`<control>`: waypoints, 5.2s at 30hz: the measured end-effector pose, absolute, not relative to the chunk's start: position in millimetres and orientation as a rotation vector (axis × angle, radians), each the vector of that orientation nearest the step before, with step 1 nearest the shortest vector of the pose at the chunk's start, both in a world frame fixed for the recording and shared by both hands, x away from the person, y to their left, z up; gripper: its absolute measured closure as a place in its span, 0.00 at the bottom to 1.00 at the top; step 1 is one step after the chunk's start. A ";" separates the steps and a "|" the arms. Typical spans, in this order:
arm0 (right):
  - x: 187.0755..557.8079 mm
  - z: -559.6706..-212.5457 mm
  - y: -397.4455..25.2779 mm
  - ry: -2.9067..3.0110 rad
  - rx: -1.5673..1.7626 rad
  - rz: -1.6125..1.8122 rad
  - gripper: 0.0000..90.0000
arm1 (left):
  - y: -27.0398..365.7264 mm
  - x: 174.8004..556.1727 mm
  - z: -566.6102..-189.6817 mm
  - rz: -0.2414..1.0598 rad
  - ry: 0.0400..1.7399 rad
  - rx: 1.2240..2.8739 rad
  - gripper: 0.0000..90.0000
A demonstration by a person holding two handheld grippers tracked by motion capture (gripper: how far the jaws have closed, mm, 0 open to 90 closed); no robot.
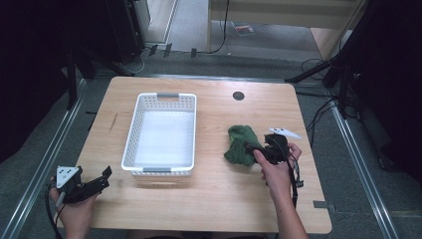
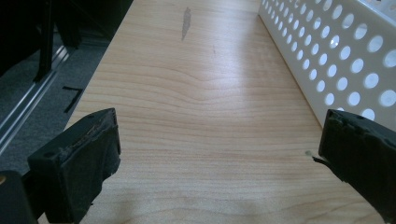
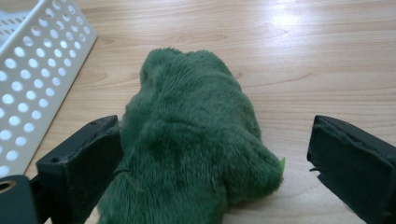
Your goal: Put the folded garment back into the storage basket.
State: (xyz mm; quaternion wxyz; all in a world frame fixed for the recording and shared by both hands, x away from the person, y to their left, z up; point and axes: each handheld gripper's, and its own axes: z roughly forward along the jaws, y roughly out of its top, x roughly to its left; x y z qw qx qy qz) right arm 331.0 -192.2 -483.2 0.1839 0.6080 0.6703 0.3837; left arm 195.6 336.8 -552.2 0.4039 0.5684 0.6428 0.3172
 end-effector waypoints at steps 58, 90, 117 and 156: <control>360.5 -544.6 -139.4 1.922 1.682 0.782 0.08 | 337.0 196.3 -552.2 0.796 1.626 1.435 0.00; 347.8 -523.1 -130.3 1.851 1.616 0.913 0.20 | 337.1 196.7 -552.3 0.794 1.628 1.438 0.00; 357.5 -461.1 -84.9 1.914 1.583 0.972 0.21 | 336.7 196.8 -552.3 0.791 1.630 1.433 0.00; 366.0 -429.1 0.9 2.027 1.492 1.025 0.21 | 336.0 197.4 -552.3 0.790 1.624 1.442 0.00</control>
